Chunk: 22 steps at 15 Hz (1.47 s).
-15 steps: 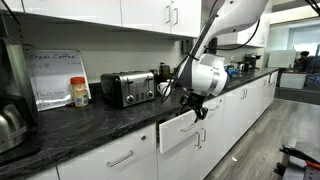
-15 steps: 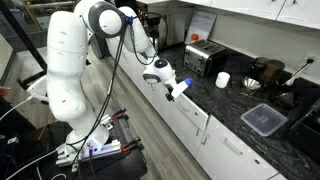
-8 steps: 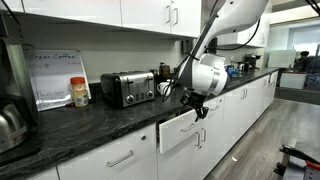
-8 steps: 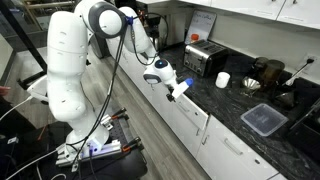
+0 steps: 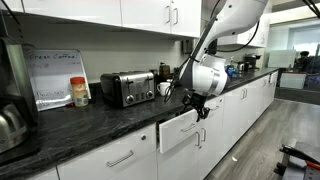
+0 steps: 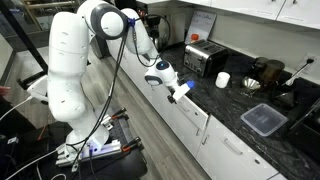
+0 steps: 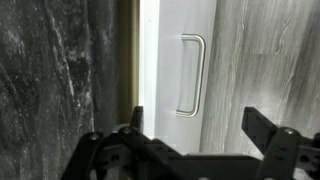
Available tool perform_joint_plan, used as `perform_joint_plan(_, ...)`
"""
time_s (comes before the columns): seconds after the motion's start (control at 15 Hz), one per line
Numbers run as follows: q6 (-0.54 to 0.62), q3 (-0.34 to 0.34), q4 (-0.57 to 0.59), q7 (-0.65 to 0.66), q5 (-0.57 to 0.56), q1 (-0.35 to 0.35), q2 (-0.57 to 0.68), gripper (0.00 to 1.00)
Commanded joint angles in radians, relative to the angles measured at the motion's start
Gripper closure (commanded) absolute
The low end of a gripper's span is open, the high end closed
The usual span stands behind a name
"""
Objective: Open the drawer then remove the cup from the drawer
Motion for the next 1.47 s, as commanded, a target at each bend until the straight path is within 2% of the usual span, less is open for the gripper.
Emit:
perform_joint_plan(0.0, 0.000, 0.000, 0.000, 0.000, 0.000, 0.000, 0.000, 0.00)
perform_joint_plan(0.53, 0.000, 0.001, 0.000, 0.000, 0.000, 0.002, 0.000, 0.00)
perform_joint_plan(1.4, 0.039, 0.043, 0.057, -0.013, -0.013, -0.041, 0.079, 0.00)
